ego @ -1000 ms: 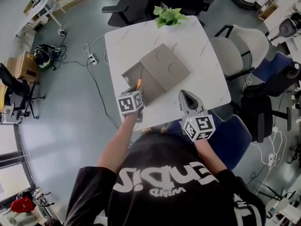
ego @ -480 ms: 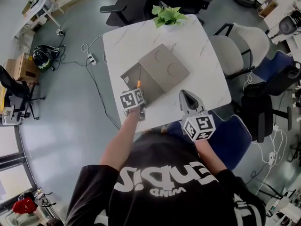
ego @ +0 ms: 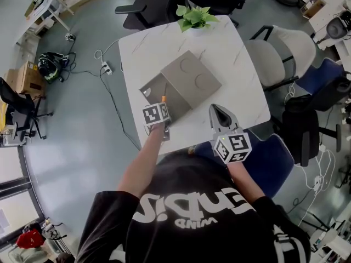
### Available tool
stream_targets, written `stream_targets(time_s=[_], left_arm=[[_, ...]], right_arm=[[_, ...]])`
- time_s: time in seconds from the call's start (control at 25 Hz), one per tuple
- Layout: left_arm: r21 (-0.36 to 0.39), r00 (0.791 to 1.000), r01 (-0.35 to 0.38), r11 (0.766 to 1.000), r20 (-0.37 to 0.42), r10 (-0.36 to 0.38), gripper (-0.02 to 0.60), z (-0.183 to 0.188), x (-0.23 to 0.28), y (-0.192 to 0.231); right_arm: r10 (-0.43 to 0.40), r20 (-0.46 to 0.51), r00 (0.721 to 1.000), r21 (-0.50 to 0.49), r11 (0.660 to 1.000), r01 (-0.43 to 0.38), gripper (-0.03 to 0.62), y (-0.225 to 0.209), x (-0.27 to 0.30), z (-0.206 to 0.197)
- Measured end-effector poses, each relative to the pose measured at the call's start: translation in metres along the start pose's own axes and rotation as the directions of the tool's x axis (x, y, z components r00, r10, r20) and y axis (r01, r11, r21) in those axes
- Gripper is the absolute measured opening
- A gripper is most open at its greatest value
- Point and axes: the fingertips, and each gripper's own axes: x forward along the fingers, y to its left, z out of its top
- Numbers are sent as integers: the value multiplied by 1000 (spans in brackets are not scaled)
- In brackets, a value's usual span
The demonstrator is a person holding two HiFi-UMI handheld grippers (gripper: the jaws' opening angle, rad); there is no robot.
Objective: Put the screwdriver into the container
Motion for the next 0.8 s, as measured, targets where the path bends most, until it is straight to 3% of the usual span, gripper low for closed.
stream_targets(time_s=[0.48, 0.8], left_arm=[[87, 991, 20, 996, -133, -8, 115, -7, 12, -9], [154, 984, 11, 988, -178, 16, 115, -12, 17, -11]], right_arm=[[7, -9, 1000, 16, 1000, -7, 12, -5, 8, -2], [-9, -13, 1000, 26, 1000, 9, 12, -9, 4, -6]])
